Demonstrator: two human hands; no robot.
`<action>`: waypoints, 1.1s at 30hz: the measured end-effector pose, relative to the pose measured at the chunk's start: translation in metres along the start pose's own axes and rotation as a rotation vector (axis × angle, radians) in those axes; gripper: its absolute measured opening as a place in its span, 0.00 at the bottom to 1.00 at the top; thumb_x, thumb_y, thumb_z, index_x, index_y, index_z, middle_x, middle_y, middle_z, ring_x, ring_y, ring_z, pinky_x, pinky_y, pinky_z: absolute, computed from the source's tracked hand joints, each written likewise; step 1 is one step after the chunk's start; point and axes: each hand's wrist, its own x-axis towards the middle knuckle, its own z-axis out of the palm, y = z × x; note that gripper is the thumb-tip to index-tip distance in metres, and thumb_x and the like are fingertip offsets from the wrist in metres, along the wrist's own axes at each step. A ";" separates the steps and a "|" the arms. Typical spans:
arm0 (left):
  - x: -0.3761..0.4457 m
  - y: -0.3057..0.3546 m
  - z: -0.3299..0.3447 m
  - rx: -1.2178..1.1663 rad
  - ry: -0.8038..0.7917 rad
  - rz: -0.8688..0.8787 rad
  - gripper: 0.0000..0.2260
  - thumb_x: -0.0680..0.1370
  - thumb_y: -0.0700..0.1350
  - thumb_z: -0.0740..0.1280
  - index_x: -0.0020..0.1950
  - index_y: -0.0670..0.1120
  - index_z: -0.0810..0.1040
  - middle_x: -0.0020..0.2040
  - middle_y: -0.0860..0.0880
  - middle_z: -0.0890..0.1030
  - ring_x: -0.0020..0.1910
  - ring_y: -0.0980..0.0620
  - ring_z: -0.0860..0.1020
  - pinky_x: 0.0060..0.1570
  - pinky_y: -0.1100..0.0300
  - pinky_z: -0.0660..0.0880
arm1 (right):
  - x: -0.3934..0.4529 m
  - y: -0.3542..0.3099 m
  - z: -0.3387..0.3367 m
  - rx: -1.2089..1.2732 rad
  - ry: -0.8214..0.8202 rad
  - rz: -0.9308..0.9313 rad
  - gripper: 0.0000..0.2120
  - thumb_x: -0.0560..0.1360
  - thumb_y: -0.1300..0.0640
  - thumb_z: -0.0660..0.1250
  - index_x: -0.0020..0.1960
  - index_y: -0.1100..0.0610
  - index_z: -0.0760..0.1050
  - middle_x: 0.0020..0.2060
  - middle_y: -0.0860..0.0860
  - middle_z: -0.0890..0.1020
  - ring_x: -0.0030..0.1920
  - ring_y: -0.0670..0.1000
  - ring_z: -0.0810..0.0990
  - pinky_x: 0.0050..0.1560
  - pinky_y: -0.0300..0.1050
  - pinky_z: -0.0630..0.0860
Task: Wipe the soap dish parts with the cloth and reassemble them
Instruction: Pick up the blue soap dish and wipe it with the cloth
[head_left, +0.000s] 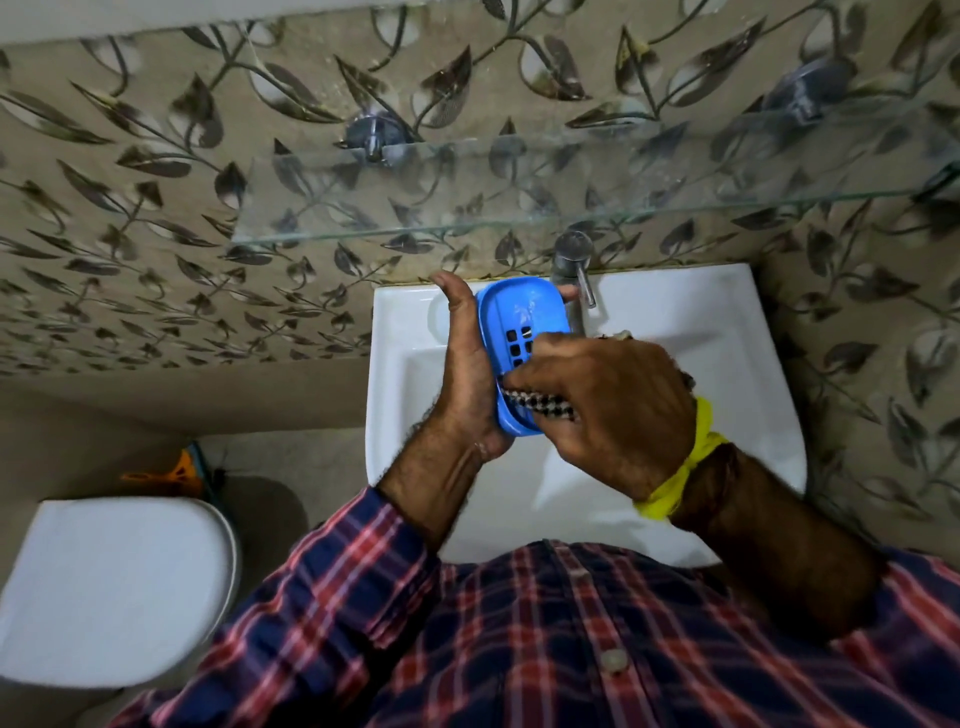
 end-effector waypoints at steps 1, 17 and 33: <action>0.000 0.001 0.000 0.001 0.005 0.003 0.55 0.66 0.82 0.43 0.68 0.40 0.78 0.44 0.41 0.78 0.43 0.45 0.78 0.47 0.53 0.78 | -0.001 0.000 0.000 0.002 0.003 0.011 0.10 0.65 0.57 0.66 0.44 0.52 0.83 0.38 0.50 0.83 0.34 0.59 0.82 0.28 0.49 0.78; -0.008 0.009 -0.002 0.018 0.077 0.051 0.49 0.69 0.80 0.46 0.58 0.41 0.83 0.41 0.40 0.77 0.39 0.43 0.75 0.43 0.52 0.74 | -0.021 -0.003 -0.001 0.016 -0.030 -0.021 0.13 0.64 0.61 0.72 0.46 0.51 0.84 0.39 0.48 0.83 0.30 0.57 0.81 0.26 0.45 0.76; -0.017 0.007 0.007 0.050 0.101 0.059 0.45 0.73 0.78 0.45 0.59 0.40 0.77 0.37 0.44 0.80 0.34 0.47 0.78 0.37 0.57 0.76 | -0.015 -0.003 0.002 -0.036 0.117 0.146 0.09 0.64 0.60 0.69 0.43 0.54 0.82 0.39 0.51 0.82 0.35 0.60 0.81 0.30 0.46 0.76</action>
